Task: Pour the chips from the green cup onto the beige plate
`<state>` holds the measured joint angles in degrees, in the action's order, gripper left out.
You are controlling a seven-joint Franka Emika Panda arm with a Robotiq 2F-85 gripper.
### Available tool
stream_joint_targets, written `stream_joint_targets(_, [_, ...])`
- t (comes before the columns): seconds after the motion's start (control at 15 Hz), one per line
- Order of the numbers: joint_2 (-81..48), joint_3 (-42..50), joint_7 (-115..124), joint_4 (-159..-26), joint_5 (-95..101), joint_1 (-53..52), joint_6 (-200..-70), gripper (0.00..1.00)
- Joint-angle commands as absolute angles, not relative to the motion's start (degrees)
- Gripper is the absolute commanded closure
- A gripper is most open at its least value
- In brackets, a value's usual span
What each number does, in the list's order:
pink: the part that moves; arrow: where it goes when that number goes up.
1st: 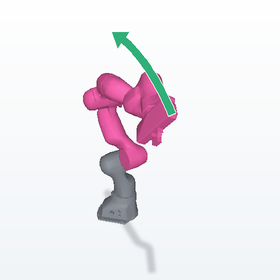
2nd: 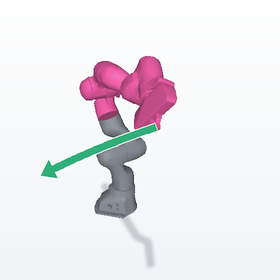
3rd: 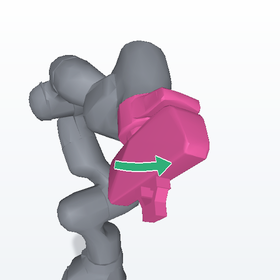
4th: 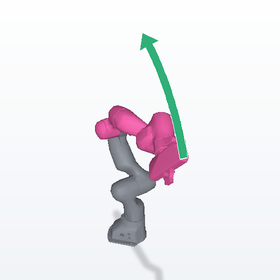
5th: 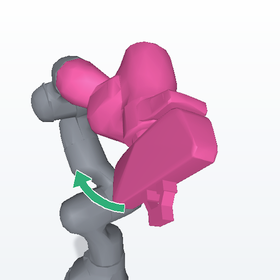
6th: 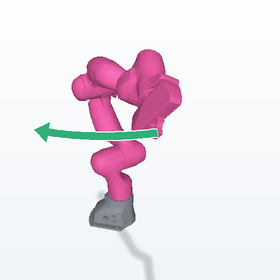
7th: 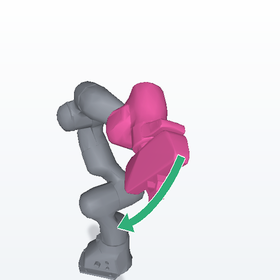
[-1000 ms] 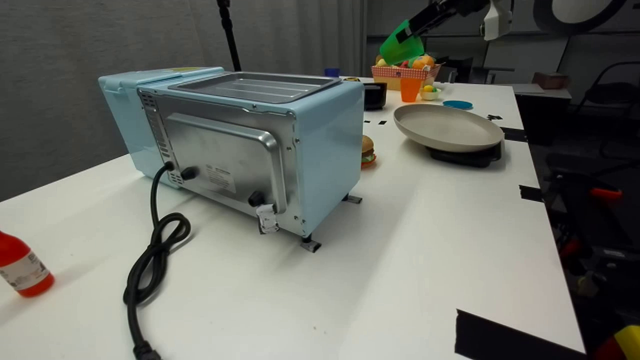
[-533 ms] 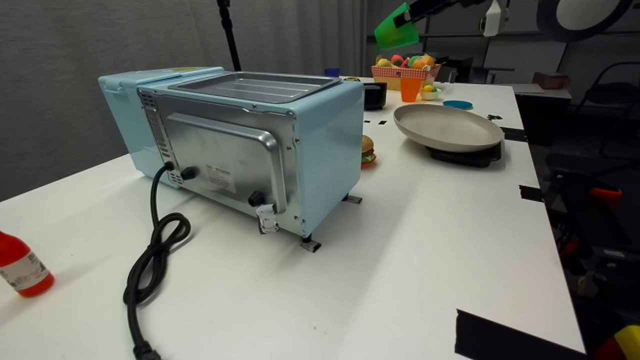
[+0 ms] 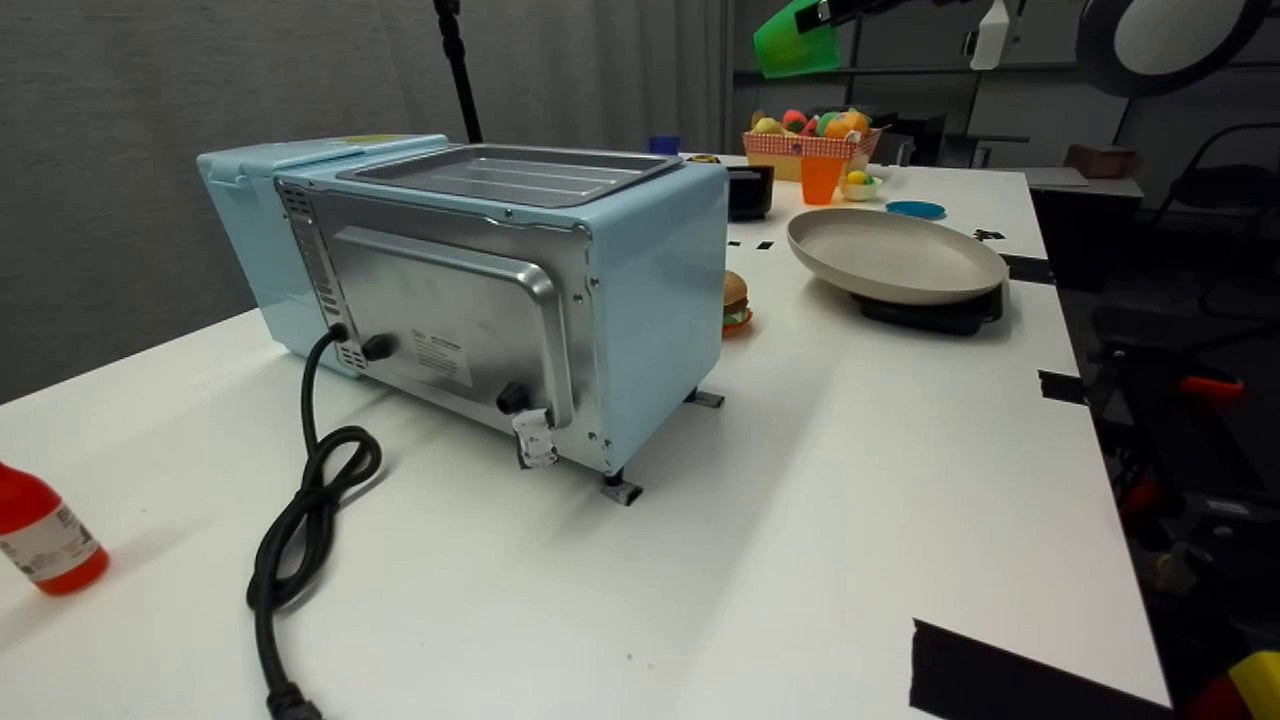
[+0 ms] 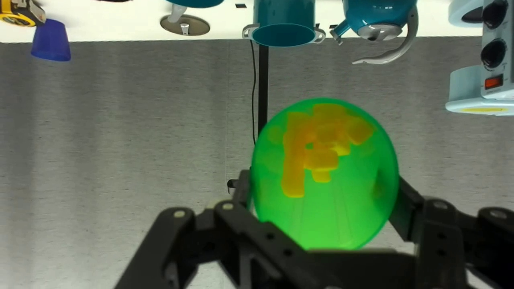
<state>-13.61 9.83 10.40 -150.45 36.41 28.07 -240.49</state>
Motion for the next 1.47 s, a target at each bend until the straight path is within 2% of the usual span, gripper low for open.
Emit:
stream_joint_targets(0.0, [-15.17, 11.5, 12.61, -149.12, 36.8, 26.92, -244.77, 0.47])
stream_joint_targets(0.8, [-13.3, 0.81, 16.28, -143.46, 37.64, 34.99, -243.09, 0.47])
stream_joint_targets(1.4, [-13.35, -5.04, 15.11, -145.72, 38.17, 41.46, -243.1, 0.47])
